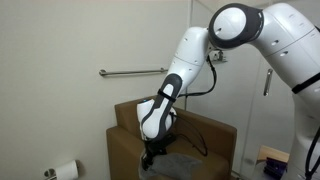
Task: Use the towel to wipe the left armrest of the chair
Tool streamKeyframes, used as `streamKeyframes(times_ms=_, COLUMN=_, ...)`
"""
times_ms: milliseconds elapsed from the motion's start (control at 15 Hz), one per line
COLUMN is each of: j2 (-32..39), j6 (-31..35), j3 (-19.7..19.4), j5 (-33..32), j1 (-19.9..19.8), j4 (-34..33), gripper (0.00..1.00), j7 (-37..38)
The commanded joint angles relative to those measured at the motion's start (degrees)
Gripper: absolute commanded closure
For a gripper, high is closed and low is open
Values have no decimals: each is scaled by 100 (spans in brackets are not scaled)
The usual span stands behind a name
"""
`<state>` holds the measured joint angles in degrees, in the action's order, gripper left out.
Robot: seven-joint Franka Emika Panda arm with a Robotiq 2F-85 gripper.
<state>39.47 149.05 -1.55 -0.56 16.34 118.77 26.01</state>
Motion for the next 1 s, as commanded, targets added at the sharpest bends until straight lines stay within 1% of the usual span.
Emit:
streamKeyframes(times_ms=0, j2=888, j6=-612, j3=-78, j5=31, j1=-259, j4=-1427, gripper=96, j7=-270)
streamKeyframes(times_ms=67, j2=967, j6=-835, j3=-116, j5=-13, j1=-257, j4=-1748, gripper=99, j7=-239)
streamKeyframes(times_ms=133, j2=1065, j6=-1008, j3=-161, j5=-49, j1=-266, j4=-2076, gripper=96, j7=-215)
streamKeyframes(times_ms=200, j2=1175, j6=-1172, j3=-230, j5=-90, j1=-258, j4=-2427, gripper=98, j7=-170)
streamKeyframes(times_ms=267, j2=1303, j6=-1319, j3=-291, j5=-115, j1=-257, j4=-2771, gripper=96, j7=-136)
streamKeyframes(times_ms=467, j2=1531, j6=-1575, j3=-472, j5=-143, j1=-308, j4=-3510, gripper=95, j7=-67)
streamKeyframes(times_ms=533, j2=1545, j6=-1586, j3=-480, j5=-109, j1=-361, j4=-3630, gripper=96, j7=-99)
streamKeyframes(times_ms=667, j2=1547, j6=-1496, j3=-355, j5=10, j1=-507, j4=-3731, gripper=97, j7=-262)
streamKeyframes(times_ms=800, j2=1438, j6=-1331, j3=-96, j5=168, j1=-688, j4=-3556, gripper=96, j7=-558)
streamKeyframes(times_ms=933, j2=1243, j6=-1158, j3=148, j5=266, j1=-806, j4=-3170, gripper=96, j7=-858)
